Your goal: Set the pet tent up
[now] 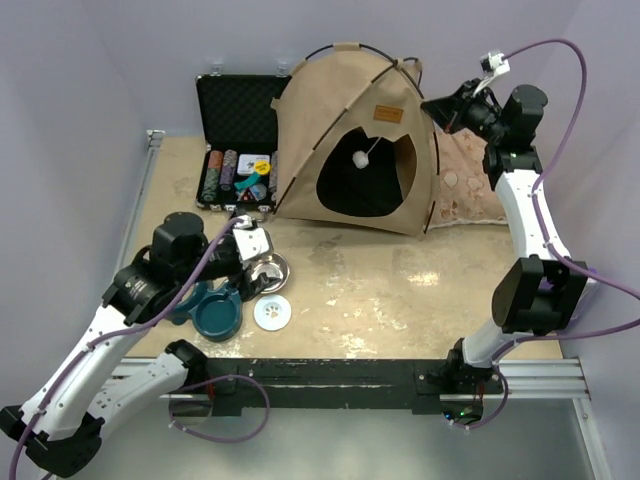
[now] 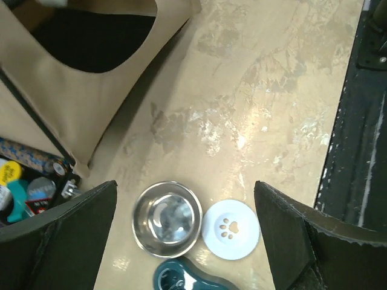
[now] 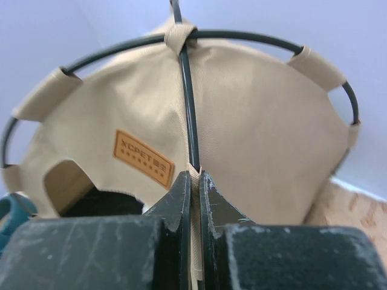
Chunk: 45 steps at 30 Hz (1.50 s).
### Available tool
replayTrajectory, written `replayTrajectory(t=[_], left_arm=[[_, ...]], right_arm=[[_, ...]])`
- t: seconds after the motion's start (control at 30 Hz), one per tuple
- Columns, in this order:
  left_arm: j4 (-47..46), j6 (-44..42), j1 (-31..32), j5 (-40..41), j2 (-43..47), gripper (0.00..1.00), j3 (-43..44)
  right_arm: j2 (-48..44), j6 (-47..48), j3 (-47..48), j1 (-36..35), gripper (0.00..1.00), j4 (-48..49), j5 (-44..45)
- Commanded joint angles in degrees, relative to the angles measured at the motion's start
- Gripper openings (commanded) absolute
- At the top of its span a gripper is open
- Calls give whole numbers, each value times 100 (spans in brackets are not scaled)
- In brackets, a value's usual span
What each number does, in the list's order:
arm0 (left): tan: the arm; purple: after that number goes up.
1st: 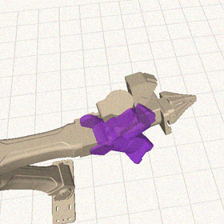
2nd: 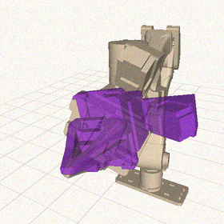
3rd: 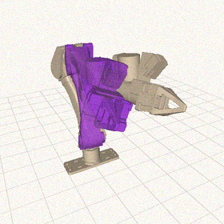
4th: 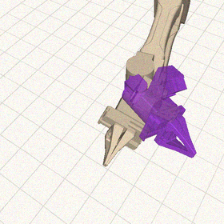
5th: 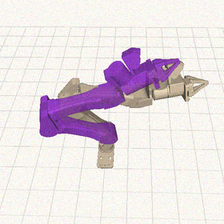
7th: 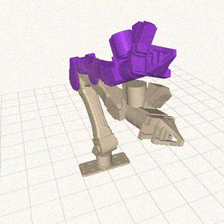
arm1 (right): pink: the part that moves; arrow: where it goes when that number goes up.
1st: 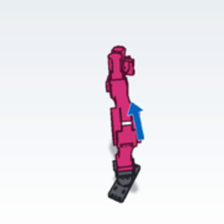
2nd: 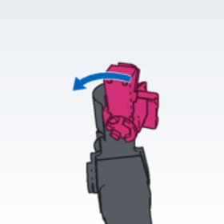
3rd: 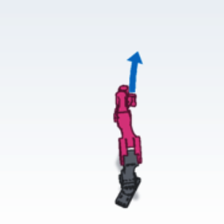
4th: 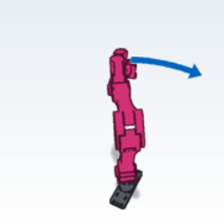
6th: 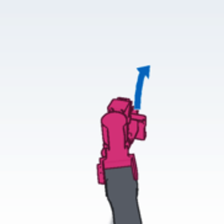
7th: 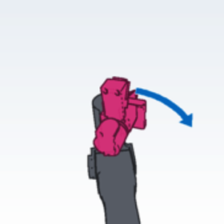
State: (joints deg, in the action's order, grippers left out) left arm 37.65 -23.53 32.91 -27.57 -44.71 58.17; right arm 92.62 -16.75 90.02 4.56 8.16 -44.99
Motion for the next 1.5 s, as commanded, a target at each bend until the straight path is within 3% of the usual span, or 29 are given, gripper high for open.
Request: replayTrajectory(t=[0.0,0.1,0.27,0.4,0.57,0.73,0.83,0.93,1.07,1.1,1.13,1.17,1.23,1.3,1.47], left_arm=[[-328,771,-4,165,156,100,324],[-705,1060,-12,234,-308,99,975],[-1347,1149,-91,718,-1836,96,2187],[-1470,1201,-100,438,-3068,86,3269],[-2690,1246,-91,1024,-3763,78,3367],[-2772,771,-83,1280,-4396,70,3701],[-2824,631,-83,1202,-4555,54,3728],[-2833,586,-83,1070,-4643,27,3772],[-2772,656,-83,1008,-4696,0,3921],[-2754,709,-91,973,-4679,0,3965],[-2772,718,-91,947,-4635,0,3974],[-2806,727,-91,955,-4582,0,3991],[-2868,744,-100,1034,-4416,0,3991],[-2895,666,-109,1078,-4231,0,4000],[-2562,613,-179,1184,-3976,0,4237]], right_arm=[[-262,523,-221,1,0,28,396],[-297,1058,-256,-60,0,-323,105],[-437,1840,-301,-201,0,-771,-62],[-727,2079,-458,-306,0,-913,60],[-1087,2264,-775,-412,0,-869,271],[-1334,2308,-933,-412,0,-860,246],[-1413,2343,-942,-412,0,-878,193],[-1413,2343,-855,-412,0,-948,105],[-1405,2203,-723,-412,0,-948,-44],[-1378,2203,-662,-412,0,-974,-27],[-1361,2203,-530,-412,11,-1044,16],[-1308,2159,-407,-403,33,-1149,86],[-1159,2036,-13,-281,65,-1273,323],[-992,2027,374,-96,79,-1440,622],[-290,1947,1113,519,93,-1755,781]])
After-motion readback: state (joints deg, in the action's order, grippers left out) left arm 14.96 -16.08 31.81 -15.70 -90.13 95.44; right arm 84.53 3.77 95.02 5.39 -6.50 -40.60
